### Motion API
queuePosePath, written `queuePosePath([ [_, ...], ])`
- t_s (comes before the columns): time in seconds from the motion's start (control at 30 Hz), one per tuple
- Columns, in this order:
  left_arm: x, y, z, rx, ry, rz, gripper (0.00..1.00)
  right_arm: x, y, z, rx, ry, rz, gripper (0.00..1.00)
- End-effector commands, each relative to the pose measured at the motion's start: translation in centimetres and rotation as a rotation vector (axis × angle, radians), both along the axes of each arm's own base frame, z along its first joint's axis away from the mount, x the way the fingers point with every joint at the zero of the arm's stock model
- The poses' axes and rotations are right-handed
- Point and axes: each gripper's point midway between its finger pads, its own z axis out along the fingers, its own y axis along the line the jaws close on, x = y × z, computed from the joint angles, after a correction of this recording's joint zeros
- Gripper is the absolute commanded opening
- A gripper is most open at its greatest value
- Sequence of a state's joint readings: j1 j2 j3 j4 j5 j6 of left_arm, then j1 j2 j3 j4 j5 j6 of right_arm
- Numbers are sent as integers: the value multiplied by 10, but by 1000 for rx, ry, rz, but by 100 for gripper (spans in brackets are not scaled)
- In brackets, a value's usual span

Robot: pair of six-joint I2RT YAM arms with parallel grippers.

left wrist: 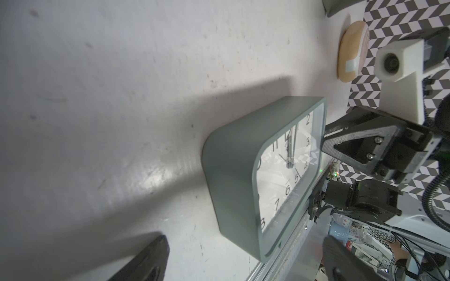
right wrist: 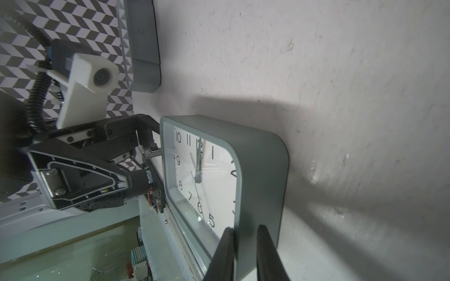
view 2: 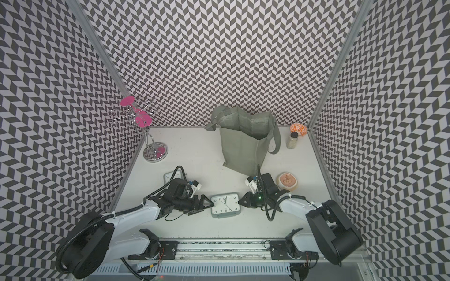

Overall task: Put the alarm clock into the canvas bag
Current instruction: Pick up the alarm from the center of the board.

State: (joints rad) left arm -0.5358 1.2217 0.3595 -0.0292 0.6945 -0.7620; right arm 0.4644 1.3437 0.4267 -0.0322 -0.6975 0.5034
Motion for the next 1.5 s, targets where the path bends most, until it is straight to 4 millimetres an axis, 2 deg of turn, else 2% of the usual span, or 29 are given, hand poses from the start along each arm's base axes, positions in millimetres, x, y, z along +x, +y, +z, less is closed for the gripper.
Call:
queuePosePath([
  [0.0, -7, -4, -1, -52, 36, -13, 99, -10, -23, -36, -101, 78, -72, 14],
  [0.13, -8, -10, 7, -124, 36, -11, 99, -18, -29, -49, -113, 119, -99, 12],
  [0.37, -8, -11, 2, -114, 54, -12, 99, -20, -40, -62, -140, 147, -131, 10],
  [0.57, -8, -17, 0, -114, 65, -25, 99, -14, -42, -58, -139, 129, -141, 10],
  [0.73, -5, -22, 6, -143, 58, -29, 98, -11, -40, -54, -131, 119, -139, 10],
  [1.03, -6, -32, 6, -176, 70, -45, 92, -12, -40, -55, -128, 121, -140, 10],
  [1.3, 0, -38, 20, -233, 29, -29, 85, -11, -40, -53, -125, 116, -146, 10],
  [1.47, 1, -38, 21, -251, 29, -17, 83, -11, -40, -53, -122, 116, -147, 10],
])
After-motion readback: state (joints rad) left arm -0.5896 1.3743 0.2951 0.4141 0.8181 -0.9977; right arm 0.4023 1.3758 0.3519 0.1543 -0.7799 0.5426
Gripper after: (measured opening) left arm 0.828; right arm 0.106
